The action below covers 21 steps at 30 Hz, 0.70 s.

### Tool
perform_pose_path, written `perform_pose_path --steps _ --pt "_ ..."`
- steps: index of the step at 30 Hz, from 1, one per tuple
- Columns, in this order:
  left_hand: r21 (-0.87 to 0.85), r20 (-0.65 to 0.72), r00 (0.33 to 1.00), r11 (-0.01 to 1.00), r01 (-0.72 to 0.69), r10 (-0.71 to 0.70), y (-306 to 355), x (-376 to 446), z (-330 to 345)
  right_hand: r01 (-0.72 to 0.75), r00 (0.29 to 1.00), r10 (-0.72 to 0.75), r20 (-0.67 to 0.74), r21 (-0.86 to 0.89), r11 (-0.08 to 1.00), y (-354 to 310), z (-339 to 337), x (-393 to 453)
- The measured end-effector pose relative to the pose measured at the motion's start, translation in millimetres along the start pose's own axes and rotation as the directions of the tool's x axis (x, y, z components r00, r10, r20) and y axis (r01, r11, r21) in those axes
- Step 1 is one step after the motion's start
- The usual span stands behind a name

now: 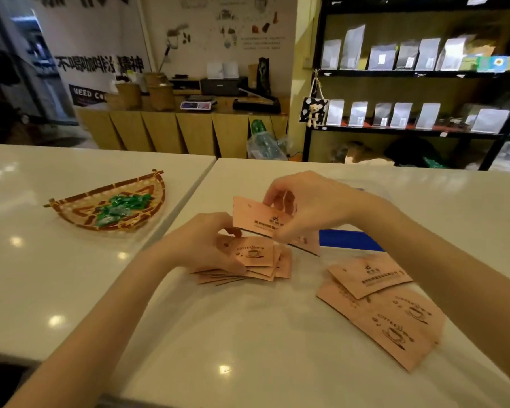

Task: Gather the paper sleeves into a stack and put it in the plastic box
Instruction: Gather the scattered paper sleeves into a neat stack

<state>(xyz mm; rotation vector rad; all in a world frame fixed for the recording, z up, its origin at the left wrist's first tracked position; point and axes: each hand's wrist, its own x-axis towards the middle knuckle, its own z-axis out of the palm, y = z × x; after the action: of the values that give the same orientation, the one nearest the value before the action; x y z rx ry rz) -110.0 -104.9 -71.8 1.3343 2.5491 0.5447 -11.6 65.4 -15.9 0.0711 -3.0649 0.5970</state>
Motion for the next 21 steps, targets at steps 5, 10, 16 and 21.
perform_pose_path --steps 5,10,16,21 --pt "-0.150 -0.078 0.996 0.988 0.033 -0.045 -18.3 -17.9 -5.6 0.055 0.996 -0.051 0.071 -0.056 0.997 -14.8 23.1 20.5" --pt "-0.077 -0.019 0.991 0.988 0.130 -0.132 -29.6 -30.0 -5.0 0.078 0.990 -0.054 0.134 -0.186 0.979 -15.8 45.9 29.3" --pt "-0.081 -0.046 0.990 0.988 0.130 -0.134 -28.4 -31.8 3.0 0.071 0.988 -0.041 0.151 -0.203 0.976 -11.5 50.1 27.4" --pt "0.036 -0.174 0.981 0.995 0.096 -0.088 -2.6 -29.7 -4.8 0.063 0.994 -0.051 0.095 -0.131 0.989 -4.9 36.2 7.6"
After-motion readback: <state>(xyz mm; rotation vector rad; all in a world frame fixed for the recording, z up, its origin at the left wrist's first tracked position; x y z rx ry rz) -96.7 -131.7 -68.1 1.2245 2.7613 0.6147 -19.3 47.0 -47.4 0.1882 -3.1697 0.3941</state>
